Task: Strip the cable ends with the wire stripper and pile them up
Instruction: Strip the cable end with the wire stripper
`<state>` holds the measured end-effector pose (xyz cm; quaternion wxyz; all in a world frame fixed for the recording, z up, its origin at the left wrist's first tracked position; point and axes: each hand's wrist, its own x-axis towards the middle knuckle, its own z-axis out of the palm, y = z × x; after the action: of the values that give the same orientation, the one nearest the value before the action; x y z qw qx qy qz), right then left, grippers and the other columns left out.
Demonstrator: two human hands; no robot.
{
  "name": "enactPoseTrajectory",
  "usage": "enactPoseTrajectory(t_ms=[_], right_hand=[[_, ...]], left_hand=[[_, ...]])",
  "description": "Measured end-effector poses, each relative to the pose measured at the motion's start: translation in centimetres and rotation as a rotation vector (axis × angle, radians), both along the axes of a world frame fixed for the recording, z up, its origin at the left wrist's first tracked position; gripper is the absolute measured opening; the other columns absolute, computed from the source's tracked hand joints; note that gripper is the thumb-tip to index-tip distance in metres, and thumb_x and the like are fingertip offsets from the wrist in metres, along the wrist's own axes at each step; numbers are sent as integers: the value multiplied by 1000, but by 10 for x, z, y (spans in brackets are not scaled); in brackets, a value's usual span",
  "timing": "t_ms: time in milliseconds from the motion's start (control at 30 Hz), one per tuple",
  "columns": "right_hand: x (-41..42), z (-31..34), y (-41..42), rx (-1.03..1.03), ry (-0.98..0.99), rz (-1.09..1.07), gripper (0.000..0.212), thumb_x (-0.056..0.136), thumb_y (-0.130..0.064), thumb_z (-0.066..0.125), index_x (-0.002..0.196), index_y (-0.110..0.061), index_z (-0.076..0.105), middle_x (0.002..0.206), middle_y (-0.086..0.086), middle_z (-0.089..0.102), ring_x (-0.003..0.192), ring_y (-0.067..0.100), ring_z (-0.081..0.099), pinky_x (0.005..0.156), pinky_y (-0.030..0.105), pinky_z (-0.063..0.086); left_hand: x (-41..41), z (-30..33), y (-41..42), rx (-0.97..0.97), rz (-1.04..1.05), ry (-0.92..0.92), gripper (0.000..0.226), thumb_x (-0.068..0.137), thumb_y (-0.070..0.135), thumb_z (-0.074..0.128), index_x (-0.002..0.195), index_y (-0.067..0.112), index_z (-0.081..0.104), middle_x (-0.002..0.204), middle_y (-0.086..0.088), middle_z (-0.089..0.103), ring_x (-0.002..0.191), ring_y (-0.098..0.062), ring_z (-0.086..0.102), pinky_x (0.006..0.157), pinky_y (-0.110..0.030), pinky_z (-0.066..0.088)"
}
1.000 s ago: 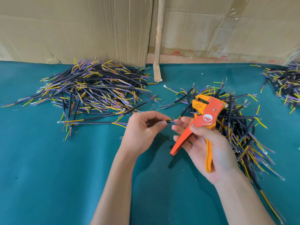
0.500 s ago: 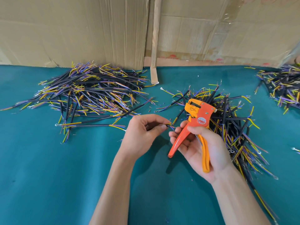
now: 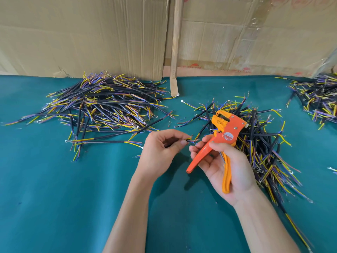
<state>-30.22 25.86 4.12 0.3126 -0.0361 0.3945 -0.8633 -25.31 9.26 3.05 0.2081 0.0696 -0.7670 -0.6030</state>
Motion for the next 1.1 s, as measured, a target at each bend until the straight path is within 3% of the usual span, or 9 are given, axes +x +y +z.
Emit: enactPoseTrajectory(t_ms=[233, 533, 667, 733, 900, 1000, 1100], right_hand=[[-2, -2, 1, -20, -12, -2, 17, 78, -6, 66, 94, -2, 68, 90, 23, 67, 95, 43, 71, 80, 41, 61], [3, 4, -1, -56, -72, 28, 22, 70, -10, 75, 90, -2, 71, 84, 21, 65, 84, 38, 71, 76, 40, 61], [6, 7, 5, -143, -87, 123, 20, 73, -9, 77, 92, -4, 72, 84, 17, 64, 80, 34, 69, 75, 39, 60], [7, 9, 7, -160, -44, 159, 27, 69, -11, 82, 94, -5, 73, 86, 17, 65, 83, 35, 69, 76, 39, 60], [-2, 7, 8, 164, 160, -58, 35, 72, -6, 67, 107, -4, 63, 116, 20, 74, 105, 41, 72, 75, 36, 62], [0, 7, 11, 270, 184, 3, 43, 68, 0, 75, 110, -1, 64, 107, 24, 74, 99, 42, 72, 74, 39, 62], [11, 7, 2, 216, 147, 196, 31, 76, -5, 71, 106, 1, 68, 88, 27, 66, 79, 41, 69, 72, 44, 60]], left_hand=[[1, -3, 0, -13, 13, -22, 22, 88, -3, 72, 88, 17, 79, 80, 10, 76, 71, 1, 66, 72, -11, 47], [5, 0, 5, -7, 35, 11, 29, 88, -2, 72, 85, 27, 77, 78, 17, 75, 70, 5, 66, 70, -8, 45], [2, -5, -4, -88, 246, -10, 26, 87, -2, 71, 85, 24, 79, 77, 11, 76, 68, -4, 64, 68, -19, 46], [2, -5, -15, 0, 325, 51, 27, 87, 0, 71, 84, 26, 78, 72, 10, 73, 61, -6, 55, 60, -23, 43], [2, -3, -11, 62, 387, 129, 27, 88, 4, 72, 87, 30, 79, 75, 12, 74, 64, -5, 59, 62, -22, 47], [1, -1, -12, 102, 423, 167, 26, 88, 3, 73, 88, 28, 80, 72, 10, 73, 62, -5, 56, 60, -21, 46], [3, 0, -14, 90, 404, 194, 24, 87, 1, 73, 89, 24, 81, 70, 11, 71, 61, -4, 55, 59, -20, 44]])
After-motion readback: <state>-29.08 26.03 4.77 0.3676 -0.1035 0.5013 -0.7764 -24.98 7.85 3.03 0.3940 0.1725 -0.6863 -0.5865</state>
